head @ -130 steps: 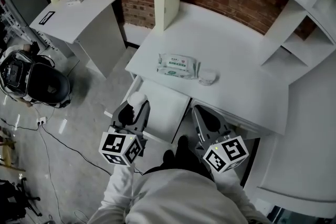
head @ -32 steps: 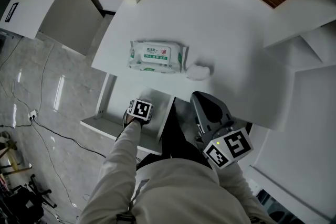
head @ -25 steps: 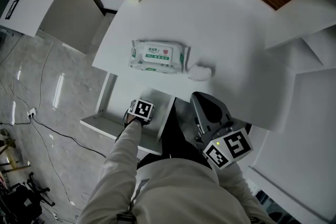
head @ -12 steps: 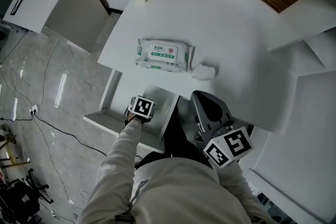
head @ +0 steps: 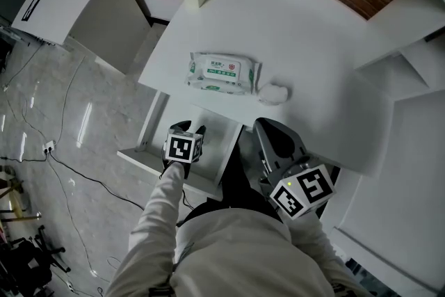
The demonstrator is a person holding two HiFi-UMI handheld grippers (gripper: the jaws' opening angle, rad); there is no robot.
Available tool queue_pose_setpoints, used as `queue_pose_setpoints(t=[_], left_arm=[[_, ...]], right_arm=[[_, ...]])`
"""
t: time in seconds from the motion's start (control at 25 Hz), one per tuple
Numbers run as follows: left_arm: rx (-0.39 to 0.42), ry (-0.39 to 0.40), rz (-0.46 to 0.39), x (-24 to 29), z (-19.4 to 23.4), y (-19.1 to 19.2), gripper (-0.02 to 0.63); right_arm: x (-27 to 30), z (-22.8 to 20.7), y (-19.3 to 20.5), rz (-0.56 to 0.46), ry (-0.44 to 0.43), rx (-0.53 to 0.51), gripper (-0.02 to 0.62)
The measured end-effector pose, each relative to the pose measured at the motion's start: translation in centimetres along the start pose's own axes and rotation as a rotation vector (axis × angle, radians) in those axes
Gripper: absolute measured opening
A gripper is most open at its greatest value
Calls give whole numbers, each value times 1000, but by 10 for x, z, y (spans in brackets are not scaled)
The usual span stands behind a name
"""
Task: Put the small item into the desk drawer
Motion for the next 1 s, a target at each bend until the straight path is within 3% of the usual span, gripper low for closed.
queue_pose_setpoints(t=[0.2, 0.4, 1.0], left_arm=[[28, -19, -92, -29, -6, -11, 202], [66, 10, -204, -55, -19, -24, 196], [147, -60, -487, -143, -34, -43, 124]], right_arm=[[-4, 8, -1, -14, -1, -2, 27], [-10, 15, -1, -29, -3, -6, 27], [-25, 41, -7, -81, -30, -38, 26]])
Point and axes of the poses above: the fingertips, and each gripper's own axes: x forward along the fingers, z to its left, y out of its underside, the point moved 9 cm from there along -x, backward along the fingers, and after that the axes turned 4 degrees about y, right-handed, at the moved point
